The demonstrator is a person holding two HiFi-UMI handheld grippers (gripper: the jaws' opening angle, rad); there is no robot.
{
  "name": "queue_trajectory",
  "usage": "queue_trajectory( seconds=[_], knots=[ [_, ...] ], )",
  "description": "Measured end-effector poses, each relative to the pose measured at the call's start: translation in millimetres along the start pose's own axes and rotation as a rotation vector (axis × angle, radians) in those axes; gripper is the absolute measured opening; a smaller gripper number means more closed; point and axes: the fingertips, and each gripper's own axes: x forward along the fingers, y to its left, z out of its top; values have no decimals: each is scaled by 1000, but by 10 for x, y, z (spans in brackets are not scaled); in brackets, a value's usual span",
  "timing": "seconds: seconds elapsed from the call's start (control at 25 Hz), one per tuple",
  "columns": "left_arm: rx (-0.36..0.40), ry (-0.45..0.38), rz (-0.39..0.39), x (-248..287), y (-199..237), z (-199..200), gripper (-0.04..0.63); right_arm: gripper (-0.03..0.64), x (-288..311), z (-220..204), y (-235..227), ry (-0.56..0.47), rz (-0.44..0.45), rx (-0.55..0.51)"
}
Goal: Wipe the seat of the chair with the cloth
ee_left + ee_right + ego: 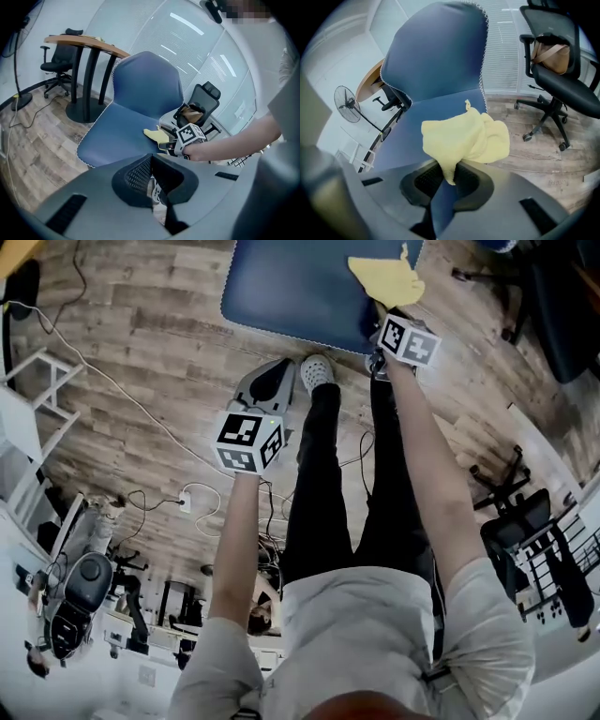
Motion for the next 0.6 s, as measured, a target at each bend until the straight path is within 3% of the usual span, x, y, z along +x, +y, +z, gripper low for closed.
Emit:
queue_trajectory(
  seconds=[0.6],
  knots=[
    [50, 51, -45, -175, -371, -411, 26, 64, -246, -714, 357, 57, 77, -93]
  ],
)
